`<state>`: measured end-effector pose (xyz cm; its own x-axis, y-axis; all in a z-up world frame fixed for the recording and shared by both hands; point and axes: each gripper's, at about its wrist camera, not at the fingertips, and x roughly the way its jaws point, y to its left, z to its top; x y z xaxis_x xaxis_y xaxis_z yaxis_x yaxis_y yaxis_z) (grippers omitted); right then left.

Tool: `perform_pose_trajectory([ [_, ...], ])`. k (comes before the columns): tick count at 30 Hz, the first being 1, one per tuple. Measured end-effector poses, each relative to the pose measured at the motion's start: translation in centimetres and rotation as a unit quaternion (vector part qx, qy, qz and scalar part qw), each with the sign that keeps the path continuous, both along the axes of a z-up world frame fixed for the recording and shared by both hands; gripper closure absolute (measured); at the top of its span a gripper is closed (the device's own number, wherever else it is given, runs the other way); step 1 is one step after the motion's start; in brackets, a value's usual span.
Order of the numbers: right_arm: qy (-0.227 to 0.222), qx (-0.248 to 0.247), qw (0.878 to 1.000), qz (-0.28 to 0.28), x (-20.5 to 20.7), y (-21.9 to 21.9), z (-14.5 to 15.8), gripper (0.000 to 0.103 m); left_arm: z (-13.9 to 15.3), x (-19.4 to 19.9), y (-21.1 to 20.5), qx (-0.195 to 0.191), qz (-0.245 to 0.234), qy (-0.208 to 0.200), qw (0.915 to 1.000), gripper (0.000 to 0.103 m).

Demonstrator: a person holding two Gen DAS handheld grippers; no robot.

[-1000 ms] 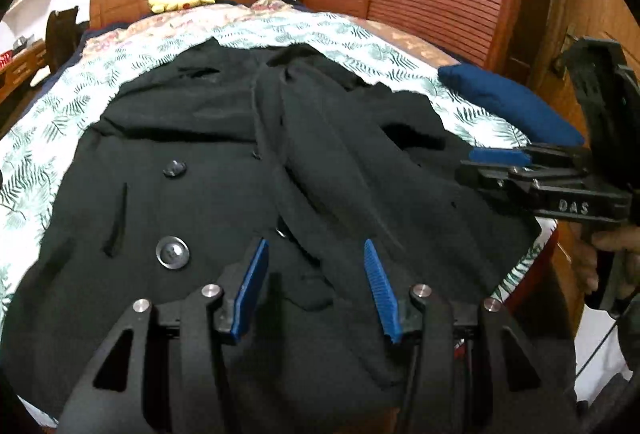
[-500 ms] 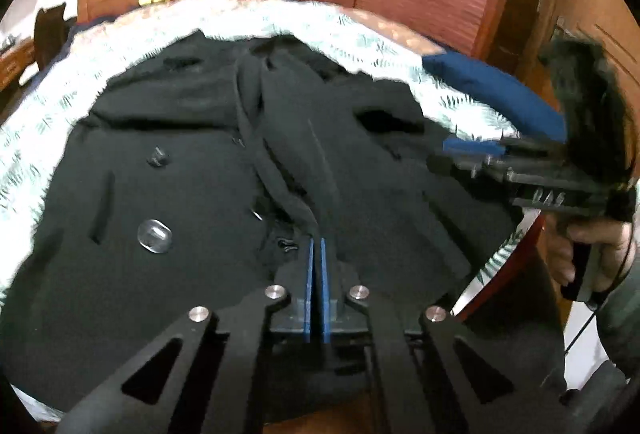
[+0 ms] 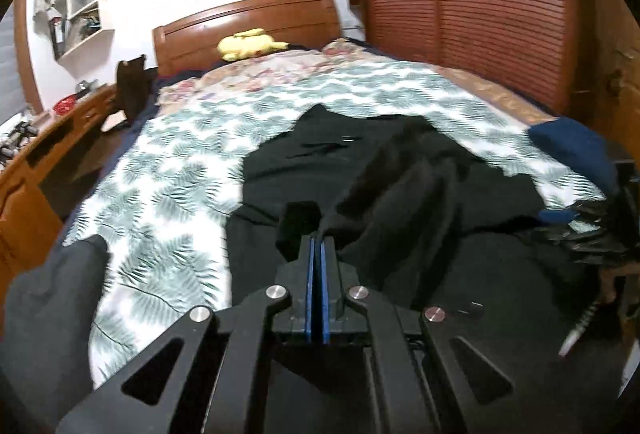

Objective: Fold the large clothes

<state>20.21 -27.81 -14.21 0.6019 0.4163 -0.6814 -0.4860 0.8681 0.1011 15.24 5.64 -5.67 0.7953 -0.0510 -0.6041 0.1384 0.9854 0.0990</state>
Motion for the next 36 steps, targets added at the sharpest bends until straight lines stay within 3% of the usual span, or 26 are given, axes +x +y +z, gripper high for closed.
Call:
perform_pose_trajectory([
  [8, -0.021, -0.041, 0.999, 0.002, 8.8, 0.0, 1.8, 0.054, -1.5, 3.3, 4.2, -0.031, 0.030, 0.030, 0.9986, 0.099],
  [15, 0.019, -0.064, 0.998, -0.014, 18.1, -1.6, 0.4, 0.054, -2.9, 3.4, 5.3, -0.039, 0.030, 0.043, 0.9978, 0.089],
  [23, 0.069, -0.052, 0.996, -0.016, 22.8, -2.9, -1.6, 0.055, -4.3, 2.6, 6.2, -0.042, 0.034, 0.052, 0.9972, 0.074],
  [25, 0.075, -0.050, 0.996, -0.003, 22.9, -2.9, -1.8, 0.085, -4.9, 2.3, 6.4, -0.041, 0.038, 0.054, 0.9970, 0.070],
  [27, 0.082, -0.064, 0.995, 0.013, 22.9, -2.7, -2.1, 0.097, -5.2, 2.0, 6.8, -0.044, 0.040, 0.056, 0.9967, 0.069],
  [29, 0.064, -0.100, 0.993, 0.008, 22.7, -2.5, -2.2, 0.101, -5.6, 1.7, 7.1, -0.046, 0.046, 0.058, 0.9963, 0.069],
  [31, 0.037, -0.136, 0.989, -0.035, 23.0, -3.2, -1.9, 0.101, -5.9, 1.1, 7.3, -0.048, 0.048, 0.060, 0.9959, 0.069],
  [36, 0.035, -0.126, 0.990, -0.054, 22.3, -4.5, -0.7, 0.100, -6.5, -0.2, 7.8, -0.054, 0.054, 0.066, 0.9949, 0.068],
])
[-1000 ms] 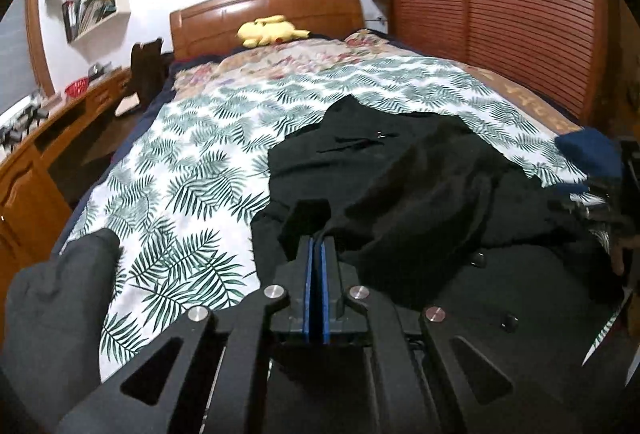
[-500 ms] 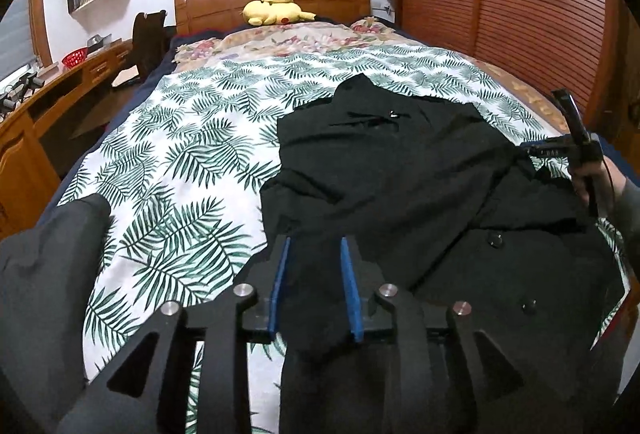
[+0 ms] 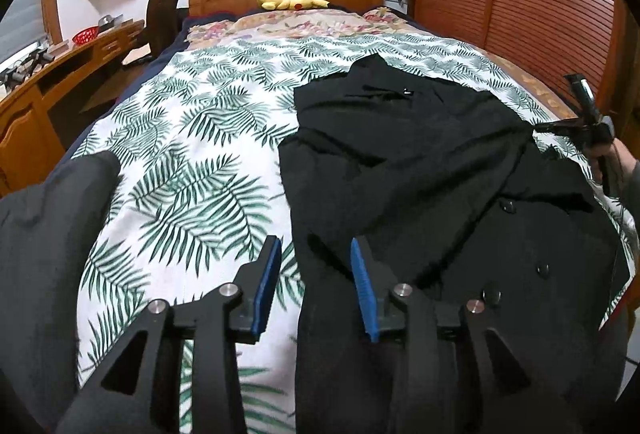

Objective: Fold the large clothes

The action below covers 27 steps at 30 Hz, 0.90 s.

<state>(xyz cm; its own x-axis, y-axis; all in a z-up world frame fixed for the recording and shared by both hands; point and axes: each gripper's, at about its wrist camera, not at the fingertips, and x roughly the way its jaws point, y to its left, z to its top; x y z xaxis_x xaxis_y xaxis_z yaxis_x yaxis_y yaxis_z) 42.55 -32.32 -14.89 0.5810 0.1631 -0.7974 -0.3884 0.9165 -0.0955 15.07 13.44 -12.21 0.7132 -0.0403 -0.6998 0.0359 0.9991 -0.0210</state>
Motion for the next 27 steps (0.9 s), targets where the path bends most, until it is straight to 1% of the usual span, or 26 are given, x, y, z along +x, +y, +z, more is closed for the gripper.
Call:
perform_pose_trajectory([
  [2, -0.005, -0.001, 1.000, -0.002, -1.2, -0.1, 0.8, 0.091, -0.3, -0.6, 0.2, -0.004, 0.000, 0.001, 1.0000, 0.068],
  [3, -0.009, 0.000, 1.000, -0.001, -2.1, -0.3, 1.2, 0.077, -0.4, -0.8, 0.2, -0.005, 0.000, 0.001, 1.0000, 0.068],
  [4, -0.012, 0.004, 1.000, 0.001, -3.2, -0.4, 1.6, 0.059, -0.5, -1.1, 0.2, -0.006, 0.000, 0.001, 1.0000, 0.068],
  [6, -0.019, 0.016, 1.000, 0.005, -6.0, -0.6, 2.3, 0.042, -0.8, -1.7, 0.3, -0.005, 0.001, 0.002, 1.0000, 0.068],
  [10, -0.017, 0.032, 0.999, 0.016, -11.5, -0.7, 2.7, 0.040, -1.5, -2.6, 0.2, -0.008, 0.001, 0.007, 0.9999, 0.068],
  [15, -0.001, 0.053, 0.998, 0.022, -17.0, -1.0, 1.8, 0.039, -1.9, -3.3, 0.0, -0.003, 0.002, 0.010, 0.9999, 0.068],
  [20, 0.015, 0.046, 0.999, 0.023, -20.3, -0.7, 0.6, 0.039, -2.0, -4.1, -0.3, -0.006, 0.000, 0.009, 0.9999, 0.068],
  [27, 0.018, 0.041, 0.999, 0.018, -23.1, -0.6, 0.3, 0.039, -2.3, -5.6, -0.3, -0.006, 0.004, 0.014, 0.9999, 0.068],
])
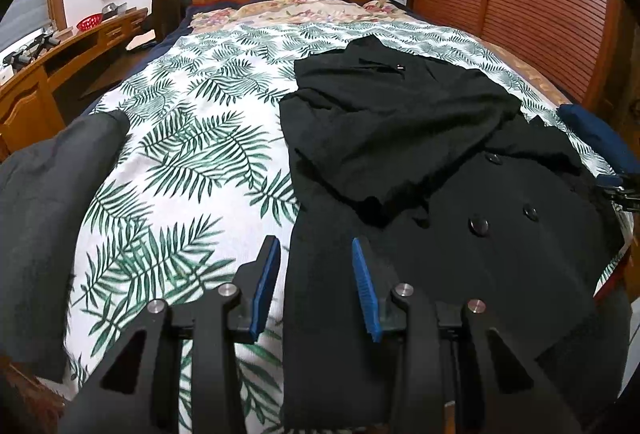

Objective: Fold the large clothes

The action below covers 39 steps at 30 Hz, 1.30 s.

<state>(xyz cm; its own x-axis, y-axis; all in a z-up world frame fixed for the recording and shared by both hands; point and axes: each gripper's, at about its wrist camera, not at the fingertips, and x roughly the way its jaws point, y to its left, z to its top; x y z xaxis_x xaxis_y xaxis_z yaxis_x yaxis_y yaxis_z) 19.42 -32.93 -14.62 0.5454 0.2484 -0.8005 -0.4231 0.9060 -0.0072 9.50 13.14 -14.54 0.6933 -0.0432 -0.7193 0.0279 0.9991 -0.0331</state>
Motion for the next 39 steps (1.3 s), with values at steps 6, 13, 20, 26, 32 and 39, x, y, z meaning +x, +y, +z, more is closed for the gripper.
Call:
perform_pose_trajectory([
  [6, 0.007, -0.005, 1.000, -0.003, -1.7, 0.0, -0.5, 0.039, -1.4, -1.6, 0.6, -0.009, 0.008, 0.014, 0.9998, 0.068],
  [13, 0.015, -0.007, 1.000, -0.009, -2.8, -0.3, -1.4, 0.039, -2.5, -3.3, 0.8, -0.016, 0.009, 0.020, 0.9996, 0.068],
  [20, 0.023, 0.006, 1.000, -0.010, -4.0, -0.2, -1.4, 0.039, -2.6, -4.2, 0.8, -0.023, 0.013, 0.019, 0.9995, 0.068],
  [26, 0.031, 0.008, 0.999, -0.001, -5.0, 0.2, -1.8, 0.039, -2.8, -5.0, 1.1, -0.034, 0.016, 0.016, 0.9992, 0.067],
  [32, 0.033, 0.011, 0.999, 0.007, -5.5, 0.5, -2.3, 0.039, -2.8, -5.2, 0.8, -0.028, 0.017, 0.015, 0.9994, 0.068],
  [39, 0.039, 0.028, 0.999, 0.017, -5.7, 0.8, -2.5, 0.091, -2.0, -5.4, 0.1, -0.037, -0.002, 0.023, 0.9991, 0.100],
])
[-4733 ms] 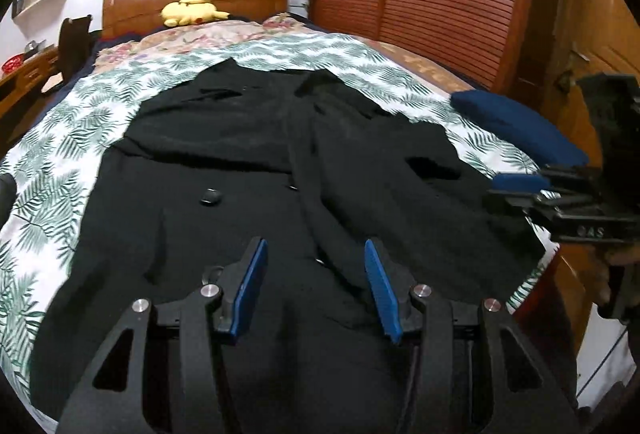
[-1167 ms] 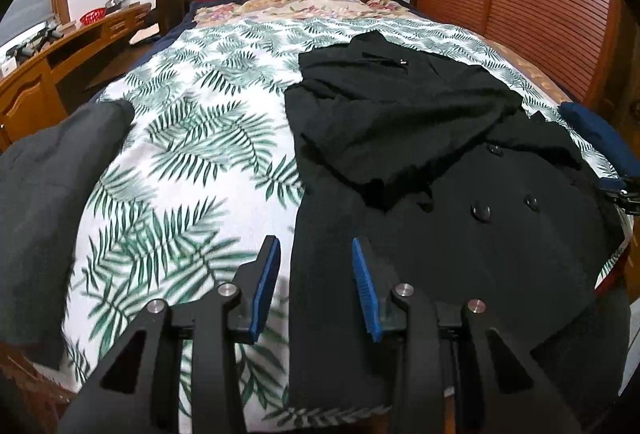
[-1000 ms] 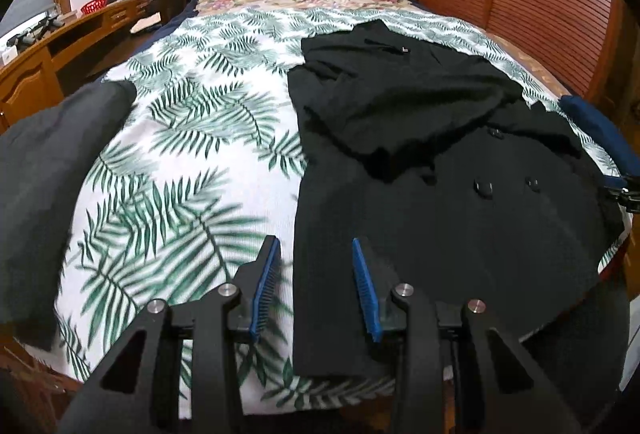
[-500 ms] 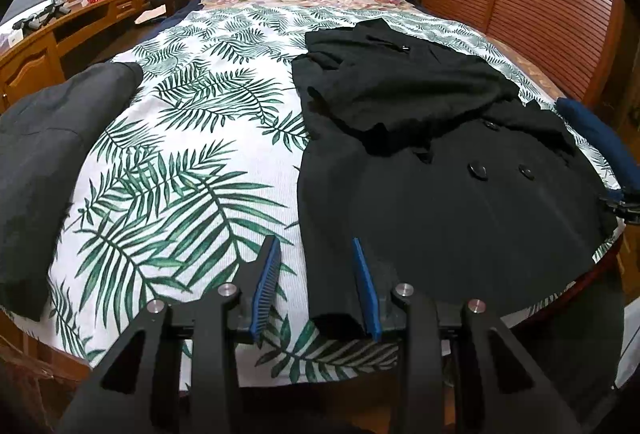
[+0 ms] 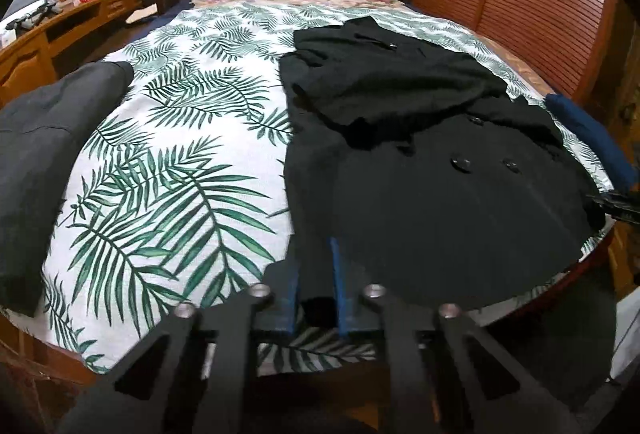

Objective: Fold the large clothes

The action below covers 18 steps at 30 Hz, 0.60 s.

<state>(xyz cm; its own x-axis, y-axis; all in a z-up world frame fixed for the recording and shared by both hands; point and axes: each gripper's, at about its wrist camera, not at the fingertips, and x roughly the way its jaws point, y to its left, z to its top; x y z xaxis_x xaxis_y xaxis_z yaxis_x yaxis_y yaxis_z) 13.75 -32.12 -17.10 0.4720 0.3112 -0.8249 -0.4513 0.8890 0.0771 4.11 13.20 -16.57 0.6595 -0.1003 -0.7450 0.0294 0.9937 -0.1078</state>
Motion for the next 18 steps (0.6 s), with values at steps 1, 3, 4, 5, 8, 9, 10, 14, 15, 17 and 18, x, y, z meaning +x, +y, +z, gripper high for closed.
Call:
perform_pose_trajectory([
  [1, -0.001, 0.005, 1.000, 0.003, 0.0, 0.1, 0.0, 0.093, 0.4, -0.1, -0.2, 0.000, -0.003, -0.003, 1.0000, 0.100],
  [3, 0.000, 0.037, 0.999, 0.007, 0.3, -0.3, 0.5, 0.097, 2.1, -0.6, -0.7, 0.004, -0.007, -0.022, 0.9997, 0.101],
  [4, -0.001, 0.047, 0.999, 0.006, 0.4, -0.4, 0.8, 0.099, 2.7, -0.8, -0.8, 0.004, -0.008, -0.028, 0.9996, 0.101],
  [5, -0.009, 0.060, 0.998, 0.004, 0.4, -0.6, 1.5, 0.099, 3.9, -1.2, -1.1, 0.006, -0.009, -0.041, 0.9991, 0.101],
  [8, -0.043, 0.083, 0.996, 0.003, 0.0, -0.9, 4.3, 0.100, 6.9, -2.3, -1.7, 0.008, -0.013, -0.073, 0.9972, 0.101],
  [9, -0.051, 0.092, 0.994, 0.004, -0.1, -1.0, 5.2, 0.100, 7.7, -2.6, -1.9, 0.007, -0.014, -0.082, 0.9965, 0.101],
  [10, -0.058, 0.100, 0.993, 0.005, -0.3, -1.2, 6.1, 0.100, 8.5, -3.0, -1.9, 0.007, -0.015, -0.091, 0.9958, 0.101],
  [14, -0.095, 0.140, 0.986, 0.005, -1.4, -2.2, 10.5, 0.101, 12.3, -5.4, -2.0, 0.017, -0.014, -0.131, 0.9911, 0.101],
  [15, -0.103, 0.147, 0.984, 0.005, -1.8, -2.4, 11.4, 0.101, 13.1, -6.1, -1.9, 0.017, -0.013, -0.140, 0.9900, 0.101],
  [17, -0.117, 0.161, 0.980, 0.008, -2.7, -2.8, 13.1, 0.101, 14.4, -7.1, -1.5, 0.014, -0.010, -0.153, 0.9881, 0.101],
  [18, -0.122, 0.166, 0.979, 0.009, -3.2, -2.9, 13.9, 0.101, 15.2, -8.1, -1.4, 0.015, -0.009, -0.162, 0.9866, 0.101],
])
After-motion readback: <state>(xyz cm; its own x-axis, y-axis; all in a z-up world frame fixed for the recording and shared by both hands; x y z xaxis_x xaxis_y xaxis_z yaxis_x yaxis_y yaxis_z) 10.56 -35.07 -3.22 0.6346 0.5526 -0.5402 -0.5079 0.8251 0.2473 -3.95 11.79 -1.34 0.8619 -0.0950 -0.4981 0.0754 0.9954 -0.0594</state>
